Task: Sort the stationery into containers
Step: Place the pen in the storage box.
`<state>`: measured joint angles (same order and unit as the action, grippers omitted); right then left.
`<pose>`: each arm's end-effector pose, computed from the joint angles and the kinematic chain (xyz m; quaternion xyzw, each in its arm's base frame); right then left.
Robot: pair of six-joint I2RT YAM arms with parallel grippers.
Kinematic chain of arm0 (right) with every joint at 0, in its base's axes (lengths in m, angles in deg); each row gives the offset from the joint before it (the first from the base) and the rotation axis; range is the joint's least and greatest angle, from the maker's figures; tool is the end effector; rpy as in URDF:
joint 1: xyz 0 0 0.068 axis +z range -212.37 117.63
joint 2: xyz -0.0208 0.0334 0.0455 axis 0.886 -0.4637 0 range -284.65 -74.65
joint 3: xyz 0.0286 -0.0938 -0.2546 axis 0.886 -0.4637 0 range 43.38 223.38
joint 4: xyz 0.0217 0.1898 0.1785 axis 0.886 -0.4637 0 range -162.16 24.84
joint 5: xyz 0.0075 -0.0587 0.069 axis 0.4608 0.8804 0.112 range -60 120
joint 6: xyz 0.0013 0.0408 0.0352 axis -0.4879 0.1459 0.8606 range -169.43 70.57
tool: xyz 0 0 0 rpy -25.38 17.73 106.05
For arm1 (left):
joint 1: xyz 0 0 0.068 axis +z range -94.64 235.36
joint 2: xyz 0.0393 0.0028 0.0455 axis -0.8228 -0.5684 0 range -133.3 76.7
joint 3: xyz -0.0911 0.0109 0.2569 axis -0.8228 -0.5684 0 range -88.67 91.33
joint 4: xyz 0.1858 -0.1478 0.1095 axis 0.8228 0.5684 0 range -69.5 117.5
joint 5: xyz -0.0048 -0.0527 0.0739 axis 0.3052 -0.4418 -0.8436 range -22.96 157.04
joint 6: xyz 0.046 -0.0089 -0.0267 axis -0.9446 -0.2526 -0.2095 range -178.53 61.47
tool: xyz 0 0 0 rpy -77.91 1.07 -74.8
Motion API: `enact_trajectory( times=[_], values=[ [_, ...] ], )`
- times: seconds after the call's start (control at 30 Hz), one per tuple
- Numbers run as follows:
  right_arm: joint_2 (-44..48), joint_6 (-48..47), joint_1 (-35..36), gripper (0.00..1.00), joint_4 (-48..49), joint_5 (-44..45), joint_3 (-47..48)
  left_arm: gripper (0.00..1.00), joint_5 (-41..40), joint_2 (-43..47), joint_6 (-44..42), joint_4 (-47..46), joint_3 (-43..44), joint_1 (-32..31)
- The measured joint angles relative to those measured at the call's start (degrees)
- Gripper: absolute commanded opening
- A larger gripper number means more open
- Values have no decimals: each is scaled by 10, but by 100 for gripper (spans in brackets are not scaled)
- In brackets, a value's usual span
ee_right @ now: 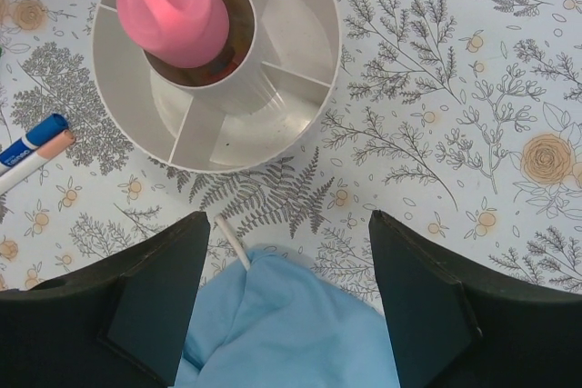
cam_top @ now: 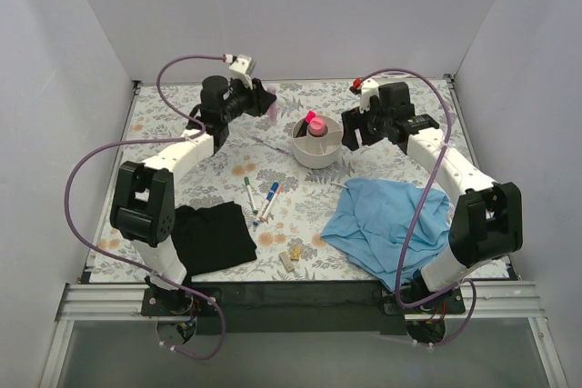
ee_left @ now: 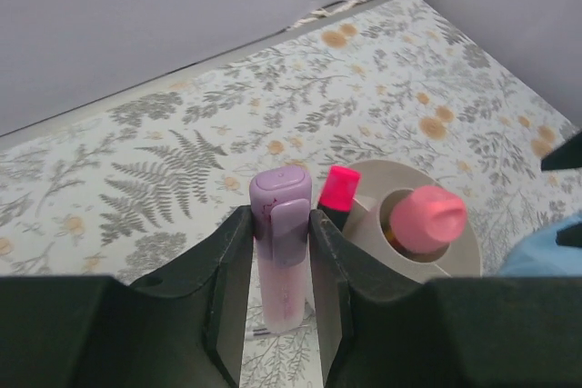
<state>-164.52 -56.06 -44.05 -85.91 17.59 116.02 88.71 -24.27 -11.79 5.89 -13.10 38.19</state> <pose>0.3364 0.1194 0.2954 -0.2394 0.8621 0.1410 0.4238 0.3998 -0.1372 0.3018 -0.0772 0.7622 -0.4543 0.4546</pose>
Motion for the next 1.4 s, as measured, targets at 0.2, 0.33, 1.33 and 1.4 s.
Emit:
enact_trajectory(
  times=[0.2,0.33,1.33,1.4],
  values=[
    [-4,-10,0,80,0,8,1,0,46,-16,-14,-142,-69,-47],
    [-7,-12,0,80,-1,16,3,0,49,-20,-16,-209,-69,-71],
    [-7,-24,-3,81,-1,22,3,41,3,-122,-31,-258,-38,-96],
    [-7,-24,-3,81,-1,22,3,72,3,-122,-31,-250,-38,-96]
  ],
)
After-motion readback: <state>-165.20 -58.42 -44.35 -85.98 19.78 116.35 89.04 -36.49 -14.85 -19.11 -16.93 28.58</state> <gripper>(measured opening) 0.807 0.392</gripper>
